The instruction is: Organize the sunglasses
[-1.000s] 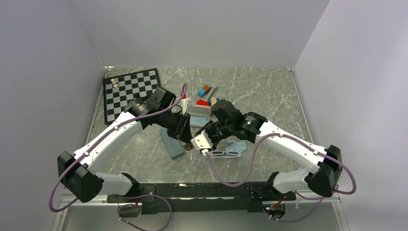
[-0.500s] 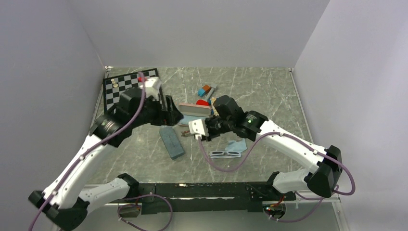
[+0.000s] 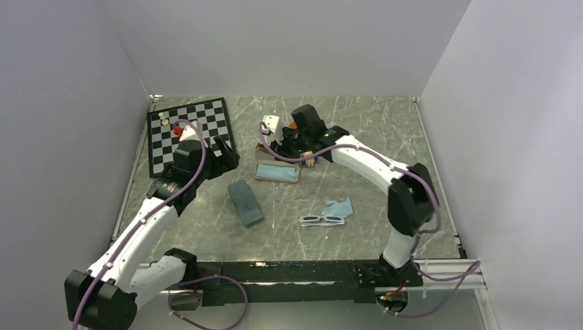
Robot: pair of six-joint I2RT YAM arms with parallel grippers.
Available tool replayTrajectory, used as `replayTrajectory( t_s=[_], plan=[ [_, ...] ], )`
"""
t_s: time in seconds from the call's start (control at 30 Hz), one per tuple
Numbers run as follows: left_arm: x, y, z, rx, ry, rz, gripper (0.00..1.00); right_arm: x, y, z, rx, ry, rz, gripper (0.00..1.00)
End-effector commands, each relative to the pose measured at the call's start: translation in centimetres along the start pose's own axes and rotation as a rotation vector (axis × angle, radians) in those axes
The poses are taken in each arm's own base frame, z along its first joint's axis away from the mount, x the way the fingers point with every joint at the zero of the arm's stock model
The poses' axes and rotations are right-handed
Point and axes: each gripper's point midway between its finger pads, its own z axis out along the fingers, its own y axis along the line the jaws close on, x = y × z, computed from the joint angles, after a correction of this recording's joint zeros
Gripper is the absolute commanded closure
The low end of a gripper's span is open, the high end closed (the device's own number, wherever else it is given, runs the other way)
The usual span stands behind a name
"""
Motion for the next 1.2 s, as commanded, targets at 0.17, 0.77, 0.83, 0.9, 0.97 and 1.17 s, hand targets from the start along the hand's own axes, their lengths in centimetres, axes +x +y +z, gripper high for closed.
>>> replayTrajectory(
  t_s=[0.17, 0.77, 0.83, 0.9, 0.97, 1.17],
  plan=[
    [1.6, -0.9, 3.3, 0.209, 0.033, -0.022, 0.01, 3.4, 0.0, 4.8, -0.177, 0.203, -0.068, 0.88],
    [4.0, 1.0, 5.1, 0.182, 0.126, 0.002, 0.01, 7.7, -0.1, 8.7, -0.219, 0.361, -0.080, 0.87],
    [4.1, 1.2, 5.1, 0.173, 0.131, 0.003, 0.01, 8.0, -0.1, 8.9, -0.226, 0.373, -0.073, 0.87],
    [4.1, 1.4, 5.2, 0.165, 0.132, 0.003, 0.01, 8.2, 0.1, 9.0, -0.232, 0.382, -0.066, 0.87],
    [4.1, 1.4, 5.2, 0.170, 0.131, 0.002, 0.01, 8.6, 0.1, 9.1, -0.235, 0.386, -0.062, 0.87],
    [4.0, 1.4, 5.3, 0.172, 0.136, 0.006, 0.01, 8.9, 0.0, 9.3, -0.234, 0.387, -0.065, 0.83]
  ],
)
